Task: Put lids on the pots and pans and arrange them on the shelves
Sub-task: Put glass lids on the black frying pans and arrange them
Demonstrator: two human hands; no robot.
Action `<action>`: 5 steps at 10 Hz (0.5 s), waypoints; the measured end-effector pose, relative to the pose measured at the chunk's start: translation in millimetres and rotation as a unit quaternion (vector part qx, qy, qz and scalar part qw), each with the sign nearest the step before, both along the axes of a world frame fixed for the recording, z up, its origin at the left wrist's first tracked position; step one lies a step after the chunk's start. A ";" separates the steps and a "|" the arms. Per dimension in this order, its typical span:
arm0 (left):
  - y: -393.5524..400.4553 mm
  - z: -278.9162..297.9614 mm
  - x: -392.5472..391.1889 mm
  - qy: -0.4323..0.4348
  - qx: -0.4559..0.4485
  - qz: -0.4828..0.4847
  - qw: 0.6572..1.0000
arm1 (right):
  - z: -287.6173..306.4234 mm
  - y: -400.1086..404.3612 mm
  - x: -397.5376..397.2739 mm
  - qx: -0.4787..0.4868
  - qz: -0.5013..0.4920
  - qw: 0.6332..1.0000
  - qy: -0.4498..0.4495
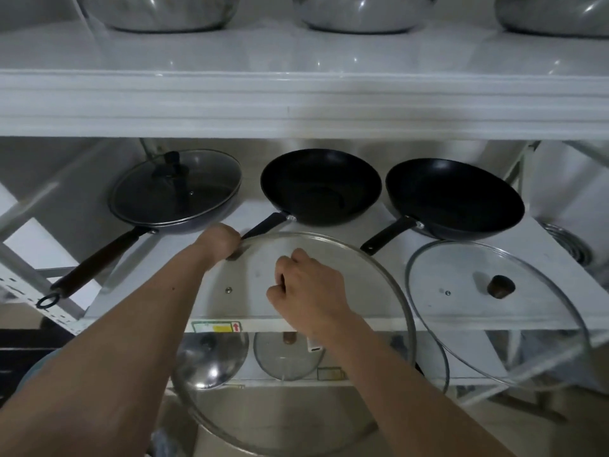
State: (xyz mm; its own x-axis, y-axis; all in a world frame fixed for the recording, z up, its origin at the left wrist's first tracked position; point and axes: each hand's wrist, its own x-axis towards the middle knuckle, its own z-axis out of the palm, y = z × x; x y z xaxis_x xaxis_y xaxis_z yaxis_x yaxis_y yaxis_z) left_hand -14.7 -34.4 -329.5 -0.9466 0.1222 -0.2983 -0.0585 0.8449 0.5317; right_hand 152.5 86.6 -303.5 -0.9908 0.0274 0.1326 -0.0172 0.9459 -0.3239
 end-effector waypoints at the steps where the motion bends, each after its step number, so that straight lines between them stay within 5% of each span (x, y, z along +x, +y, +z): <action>1: 0.0 10.1 -0.4 0.032 0.015 0.004 0.999 | 16.0 7.3 -7.1 -0.002 -0.011 1.000 0.015; 2: 0.4 17.9 -4.9 -0.039 0.205 0.102 0.973 | 22.9 21.2 -16.3 0.011 -0.019 0.999 0.026; 3: -5.0 12.3 -11.0 -0.128 0.297 0.178 0.929 | 24.5 39.5 -28.7 0.022 -0.027 0.999 0.024; 5: 23.3 2.1 -12.7 -0.033 0.287 0.173 0.941 | 26.8 85.4 -70.0 0.042 -0.059 0.997 0.002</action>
